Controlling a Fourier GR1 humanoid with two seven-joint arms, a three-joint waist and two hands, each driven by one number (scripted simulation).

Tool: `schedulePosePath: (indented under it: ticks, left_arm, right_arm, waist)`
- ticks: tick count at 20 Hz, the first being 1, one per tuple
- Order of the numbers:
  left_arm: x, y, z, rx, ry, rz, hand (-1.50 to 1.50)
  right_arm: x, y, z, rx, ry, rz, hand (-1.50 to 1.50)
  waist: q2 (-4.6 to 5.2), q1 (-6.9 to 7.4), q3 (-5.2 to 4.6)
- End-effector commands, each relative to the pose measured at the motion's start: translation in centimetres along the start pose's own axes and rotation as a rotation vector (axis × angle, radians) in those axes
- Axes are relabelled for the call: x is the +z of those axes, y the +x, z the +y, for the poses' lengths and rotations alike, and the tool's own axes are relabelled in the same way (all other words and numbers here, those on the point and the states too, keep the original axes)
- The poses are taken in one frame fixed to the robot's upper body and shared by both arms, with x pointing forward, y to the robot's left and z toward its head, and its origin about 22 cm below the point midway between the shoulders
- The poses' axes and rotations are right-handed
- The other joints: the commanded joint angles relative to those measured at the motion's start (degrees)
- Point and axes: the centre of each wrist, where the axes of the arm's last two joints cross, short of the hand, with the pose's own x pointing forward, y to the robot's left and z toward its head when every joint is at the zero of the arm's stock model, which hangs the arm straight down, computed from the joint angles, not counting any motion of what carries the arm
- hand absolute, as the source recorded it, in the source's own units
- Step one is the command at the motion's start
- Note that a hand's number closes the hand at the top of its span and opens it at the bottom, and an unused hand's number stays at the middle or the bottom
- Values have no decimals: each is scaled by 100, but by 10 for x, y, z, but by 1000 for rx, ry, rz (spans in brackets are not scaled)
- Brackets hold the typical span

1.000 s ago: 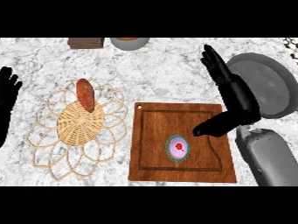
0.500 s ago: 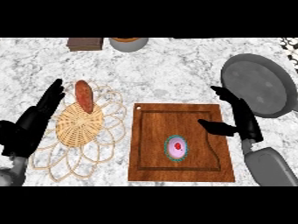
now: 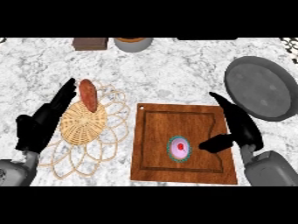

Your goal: Pick the cupcake from the cutting board and place it in the pan

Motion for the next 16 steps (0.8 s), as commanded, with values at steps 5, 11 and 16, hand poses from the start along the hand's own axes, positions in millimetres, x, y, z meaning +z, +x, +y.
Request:
schedulePosePath:
  ticks: [5, 11, 16]
  left_arm:
    - [-6, 6, -18, 3, -28, -2, 0]
    - [-14, 12, -4, -3, -31, -14, 0]
    - [-5, 12, 0, 2, -34, -10, 0]
  right_arm:
    - [-9, 60, -25, 332, 310, 179, -150]
    - [-13, 118, -1, 420, 518, 238, -150]
    - [-17, 134, 7, 456, 567, 298, -150]
  waist:
    - [20, 126, 1]
    - [12, 124, -1]
    - [-18, 148, -2]
